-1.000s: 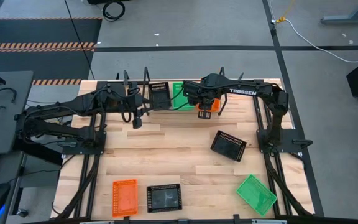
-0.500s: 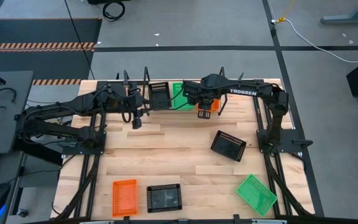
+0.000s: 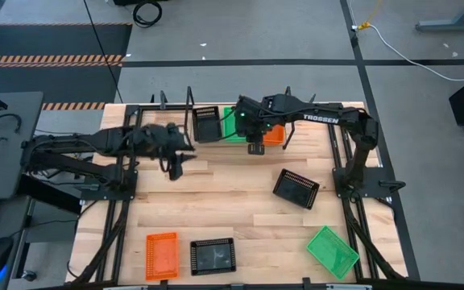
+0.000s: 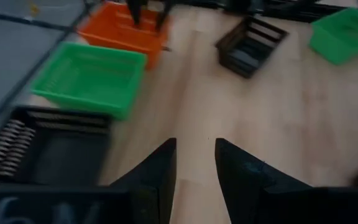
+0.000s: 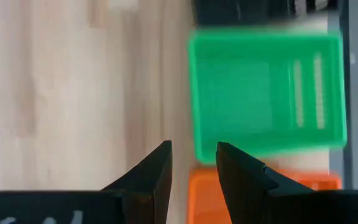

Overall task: Stack baskets on shelf by color
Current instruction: Stack the bottom black bin on the black bin on the shelf

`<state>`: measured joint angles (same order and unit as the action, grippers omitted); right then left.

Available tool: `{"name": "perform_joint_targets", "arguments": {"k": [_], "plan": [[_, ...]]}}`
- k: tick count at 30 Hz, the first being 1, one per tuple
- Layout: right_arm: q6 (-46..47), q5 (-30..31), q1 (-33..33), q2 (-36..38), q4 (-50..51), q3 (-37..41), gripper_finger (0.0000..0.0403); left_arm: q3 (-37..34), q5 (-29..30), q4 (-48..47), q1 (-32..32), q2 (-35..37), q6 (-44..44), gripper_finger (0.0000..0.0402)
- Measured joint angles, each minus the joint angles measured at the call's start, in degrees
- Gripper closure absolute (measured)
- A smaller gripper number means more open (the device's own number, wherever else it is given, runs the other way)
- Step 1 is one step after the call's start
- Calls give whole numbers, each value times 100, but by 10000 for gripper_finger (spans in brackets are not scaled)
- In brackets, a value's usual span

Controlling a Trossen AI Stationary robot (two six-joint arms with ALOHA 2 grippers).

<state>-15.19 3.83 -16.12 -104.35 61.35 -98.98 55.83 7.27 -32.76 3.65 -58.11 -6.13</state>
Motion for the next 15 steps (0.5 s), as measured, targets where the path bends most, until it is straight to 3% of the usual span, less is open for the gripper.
{"name": "perform_joint_targets", "arguments": {"k": [4,9,15], "plan": [[-132,-28,-48,228,-170,0,273,5,96,-26,-911,-158,-249,285],[160,-74,-111,479,49,0,273,7,684,-132,-1991,-509,-263,285],[177,-440,154,645,375,0,273,3,774,-173,-2855,-1169,218,285]]}}
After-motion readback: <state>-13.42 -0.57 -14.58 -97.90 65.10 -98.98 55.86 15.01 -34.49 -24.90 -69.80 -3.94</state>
